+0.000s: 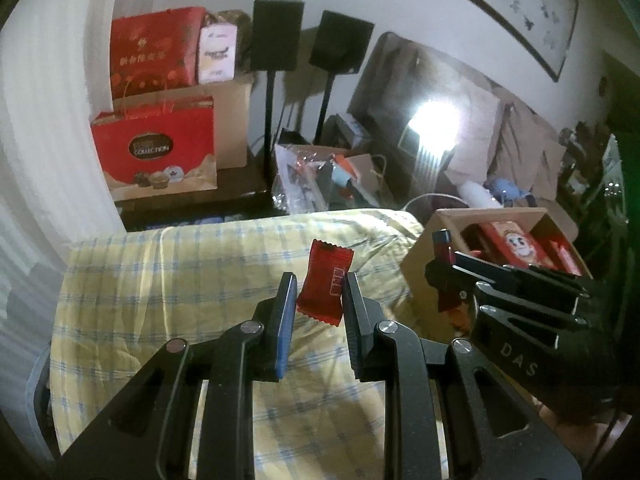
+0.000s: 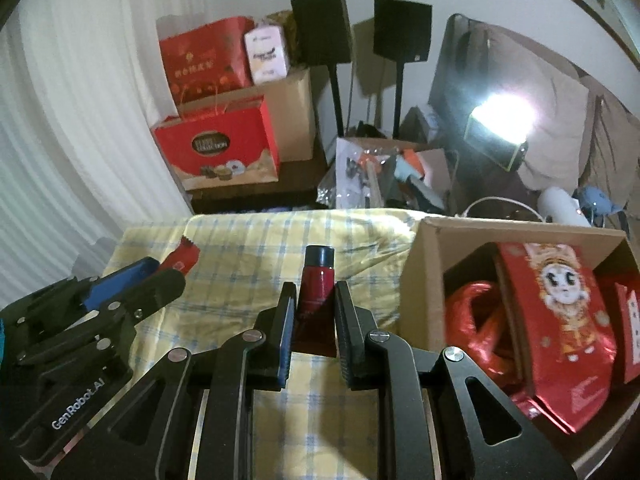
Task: Organize objects
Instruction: 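Carry both red candies into the cardboard box and open both grippers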
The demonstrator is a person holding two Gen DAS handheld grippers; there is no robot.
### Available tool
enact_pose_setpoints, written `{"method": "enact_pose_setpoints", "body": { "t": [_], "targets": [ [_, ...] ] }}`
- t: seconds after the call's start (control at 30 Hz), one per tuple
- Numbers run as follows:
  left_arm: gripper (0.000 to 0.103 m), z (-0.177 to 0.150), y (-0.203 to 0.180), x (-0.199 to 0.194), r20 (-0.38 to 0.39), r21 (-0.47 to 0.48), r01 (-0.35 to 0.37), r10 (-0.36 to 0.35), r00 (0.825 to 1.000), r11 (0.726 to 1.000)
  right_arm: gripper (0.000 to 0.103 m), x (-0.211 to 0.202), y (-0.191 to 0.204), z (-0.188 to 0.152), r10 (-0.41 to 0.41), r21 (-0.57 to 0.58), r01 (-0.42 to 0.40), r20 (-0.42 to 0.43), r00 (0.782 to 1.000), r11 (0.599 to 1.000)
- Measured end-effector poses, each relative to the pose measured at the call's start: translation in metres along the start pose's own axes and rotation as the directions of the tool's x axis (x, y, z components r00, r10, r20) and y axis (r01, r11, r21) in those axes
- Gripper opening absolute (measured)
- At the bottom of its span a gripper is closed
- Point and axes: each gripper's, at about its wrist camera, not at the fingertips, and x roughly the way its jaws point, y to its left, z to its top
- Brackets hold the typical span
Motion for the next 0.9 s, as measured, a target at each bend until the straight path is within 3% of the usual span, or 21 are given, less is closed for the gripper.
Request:
{"method": "enact_pose_setpoints", "body": {
  "t": [0.33, 0.9],
  "targets": [
    [0.021, -0.002, -0.046, -0.011, 0.003, 0.046, 0.032, -0.032, 0.999, 0.998, 0.018, -0.043, -0.032, -0.015, -0.029, 0.022, 0.028, 0.037, 0.999, 0.999],
    [0.021, -0.026, -0.134, -0.001, -0.065, 0.11, 0.16, -0.153, 0.986, 0.981, 0.018, -0.084, -0.115, -0.051, -0.084, 0.113, 0.081, 0.017, 0.996, 0.99]
  ]
}}
